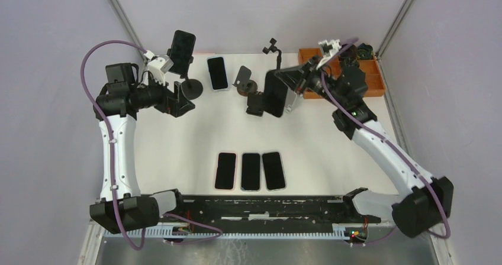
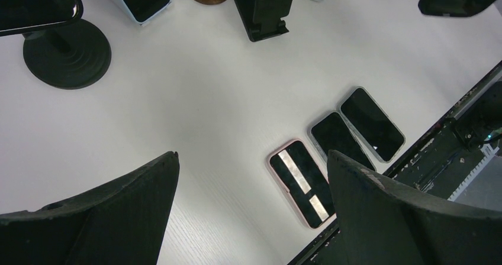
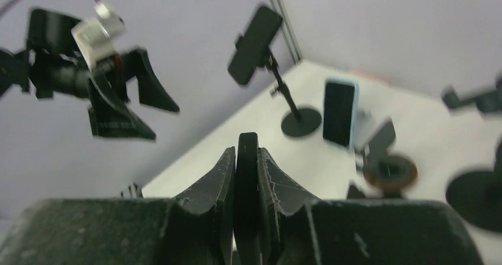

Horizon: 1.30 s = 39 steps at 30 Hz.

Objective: Remove the phone from the phone stand

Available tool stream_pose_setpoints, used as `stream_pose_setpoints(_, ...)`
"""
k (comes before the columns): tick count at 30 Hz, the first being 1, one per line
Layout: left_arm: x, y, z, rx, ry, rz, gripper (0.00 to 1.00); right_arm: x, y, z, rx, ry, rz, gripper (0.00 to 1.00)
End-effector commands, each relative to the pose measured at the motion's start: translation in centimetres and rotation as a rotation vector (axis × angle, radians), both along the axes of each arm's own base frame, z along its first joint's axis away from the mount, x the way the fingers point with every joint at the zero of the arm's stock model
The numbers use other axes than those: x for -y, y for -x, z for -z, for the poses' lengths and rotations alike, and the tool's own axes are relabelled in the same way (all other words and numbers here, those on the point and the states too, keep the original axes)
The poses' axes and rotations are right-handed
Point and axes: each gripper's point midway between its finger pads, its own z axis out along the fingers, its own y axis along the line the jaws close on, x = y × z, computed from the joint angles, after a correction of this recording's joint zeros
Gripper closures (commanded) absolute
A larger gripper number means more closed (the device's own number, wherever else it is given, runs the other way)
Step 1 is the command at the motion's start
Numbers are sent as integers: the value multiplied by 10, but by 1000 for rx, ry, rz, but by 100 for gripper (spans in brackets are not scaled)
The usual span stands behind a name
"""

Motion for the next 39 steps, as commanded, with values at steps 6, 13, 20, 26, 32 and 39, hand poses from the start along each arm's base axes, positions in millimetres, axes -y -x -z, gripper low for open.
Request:
stream_pose_setpoints(6, 7, 11, -22, 61, 27, 17, 0, 75, 83, 154, -404, 231, 43, 100)
stream_pose_setpoints(13, 9, 15, -28, 77, 33, 19, 0, 91, 118, 228, -582, 341, 5, 100)
stream_pose_setpoints(20, 10, 15, -27, 74, 38, 23, 0, 90, 133, 283, -701, 370, -49, 100)
stream_pose_setpoints(26, 10, 16, -26, 76, 34, 25, 0, 83, 126, 307, -769, 332, -62, 100)
stream_pose_setpoints(32, 10, 16, -20, 65, 31, 28, 0, 81, 116, 325, -831, 294, -37, 100)
stream_pose_setpoints(39, 10, 12, -21, 68, 40, 28, 0, 94, 97, 341, -901, 219, 75, 100)
